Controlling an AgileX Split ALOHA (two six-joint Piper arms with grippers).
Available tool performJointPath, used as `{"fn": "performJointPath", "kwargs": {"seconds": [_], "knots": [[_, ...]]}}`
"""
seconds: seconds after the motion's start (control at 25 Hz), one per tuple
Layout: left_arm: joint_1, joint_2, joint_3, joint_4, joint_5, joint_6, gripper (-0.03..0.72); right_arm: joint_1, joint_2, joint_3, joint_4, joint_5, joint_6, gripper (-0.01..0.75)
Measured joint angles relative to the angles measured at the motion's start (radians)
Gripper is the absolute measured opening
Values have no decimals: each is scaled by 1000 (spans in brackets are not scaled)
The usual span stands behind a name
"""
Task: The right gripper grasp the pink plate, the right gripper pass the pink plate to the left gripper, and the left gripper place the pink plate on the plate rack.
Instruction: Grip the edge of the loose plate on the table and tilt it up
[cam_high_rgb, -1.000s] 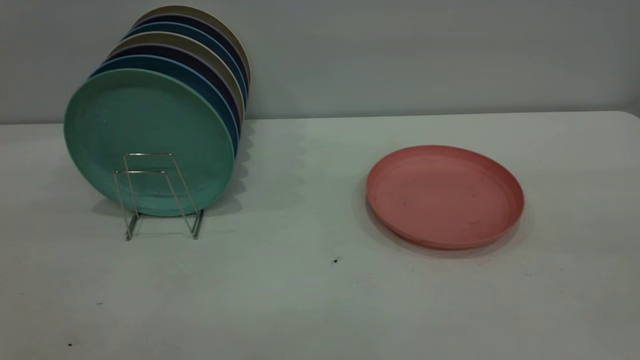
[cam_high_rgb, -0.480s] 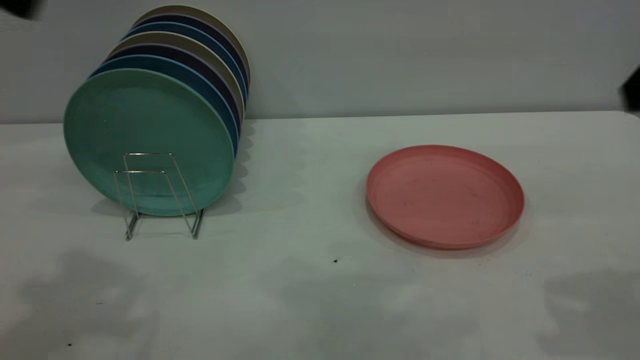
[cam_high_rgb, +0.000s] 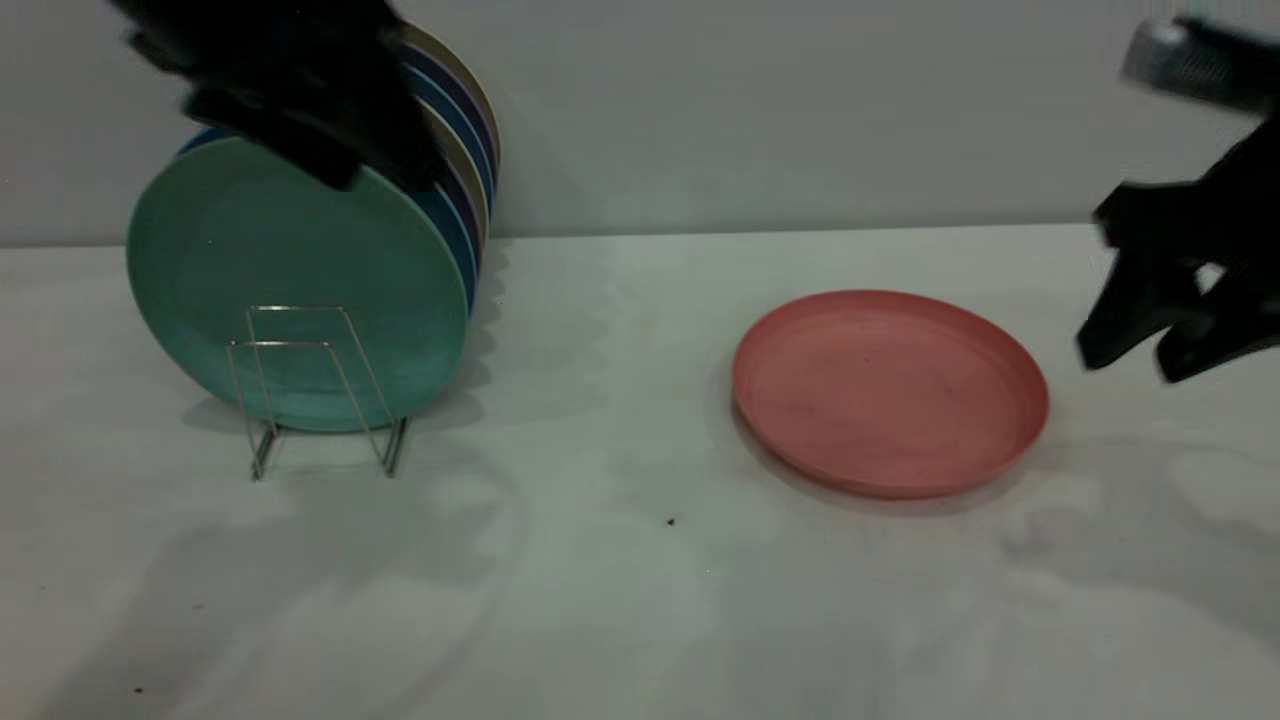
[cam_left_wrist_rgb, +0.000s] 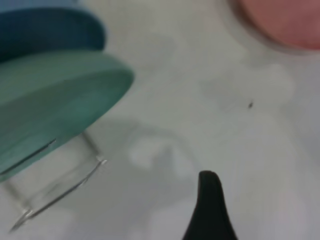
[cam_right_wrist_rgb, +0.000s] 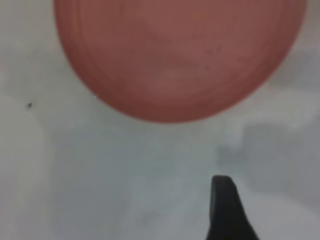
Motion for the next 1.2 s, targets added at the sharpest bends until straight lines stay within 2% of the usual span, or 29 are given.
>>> {"fn": "performJointPath", "kwargs": {"seconds": [0.12,0.28,0.48,0.76,1.04,1.2], "knots": [[-28,55,-47,-24,16,0,590,-37,125,-102,50,74,-31,470],[-54,86,-63,-36,25,0,590,-123,258,-224,182,181,-123,470],[-56,88,-63,-47,23,0,590,-207,384,-298,396,285,-259,470],[-56,88,-66,-56,-13,0,590,-210,505,-302,558,298,-399,470],[-56,88,-66,-57,-15,0,590,-206,557,-313,648,282,-456,469],[-56,88,-66,-57,-15,0,590,-179,559,-313,691,259,-480,440]]}}
